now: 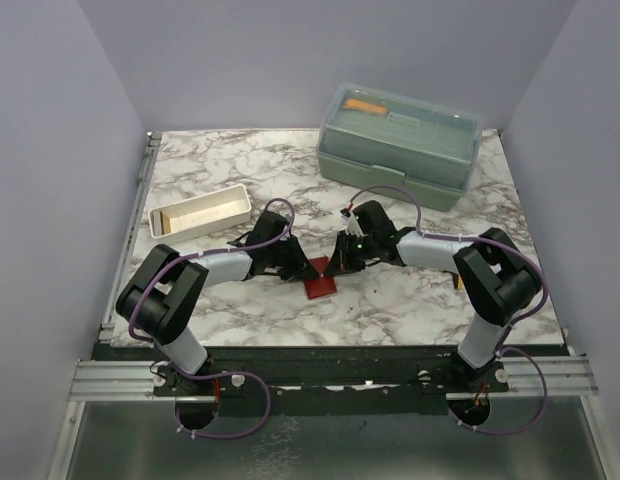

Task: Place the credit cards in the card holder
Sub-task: Close the card holder at the center of the board.

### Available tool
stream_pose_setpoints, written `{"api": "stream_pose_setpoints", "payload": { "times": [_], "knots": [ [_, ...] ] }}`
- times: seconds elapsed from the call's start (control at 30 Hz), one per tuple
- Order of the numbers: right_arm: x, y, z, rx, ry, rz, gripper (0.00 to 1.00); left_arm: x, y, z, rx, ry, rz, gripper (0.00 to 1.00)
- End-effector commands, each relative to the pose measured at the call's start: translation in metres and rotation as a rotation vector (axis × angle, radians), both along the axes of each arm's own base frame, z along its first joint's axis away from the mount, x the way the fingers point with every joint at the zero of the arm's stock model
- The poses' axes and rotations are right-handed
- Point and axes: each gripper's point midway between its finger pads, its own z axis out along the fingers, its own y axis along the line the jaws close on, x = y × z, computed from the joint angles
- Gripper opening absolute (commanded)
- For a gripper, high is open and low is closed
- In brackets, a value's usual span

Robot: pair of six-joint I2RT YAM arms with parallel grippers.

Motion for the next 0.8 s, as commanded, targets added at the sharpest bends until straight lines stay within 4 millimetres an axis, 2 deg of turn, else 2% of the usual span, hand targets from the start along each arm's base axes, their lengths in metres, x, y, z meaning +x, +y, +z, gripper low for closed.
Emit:
{"api": "stream_pose_setpoints", "payload": {
  "times": [0.0,0.17,0.27,0.33,0.4,0.53,0.77],
  "knots": [
    [-0.003,-0.013,-0.02,-0.084,0.016,0.022,0.0,-0.005,0.005,-0.004,0.03,-0.009,0.0,0.13],
    [0.0,-0.02,-0.024,-0.15,0.005,0.038,0.0,-0.002,0.007,-0.004,0.046,-0.012,0.008,0.04],
    [0.001,-0.02,-0.026,-0.168,0.005,0.054,0.0,0.0,0.008,0.001,0.048,-0.027,0.018,0.04],
    [-0.001,-0.021,-0.029,-0.184,0.008,0.067,0.0,0.004,0.01,0.006,0.051,-0.047,0.032,0.08],
    [-0.003,-0.022,-0.032,-0.212,0.01,0.079,0.0,0.008,0.013,0.009,0.061,-0.069,0.055,0.17],
    [-0.004,-0.022,-0.035,-0.252,0.004,0.096,0.0,0.007,0.025,0.002,0.1,-0.053,0.087,0.28],
    [-0.006,-0.019,-0.038,-0.337,-0.014,0.137,0.0,0.004,0.031,-0.022,0.145,-0.005,0.094,0.23]
  ]
}}
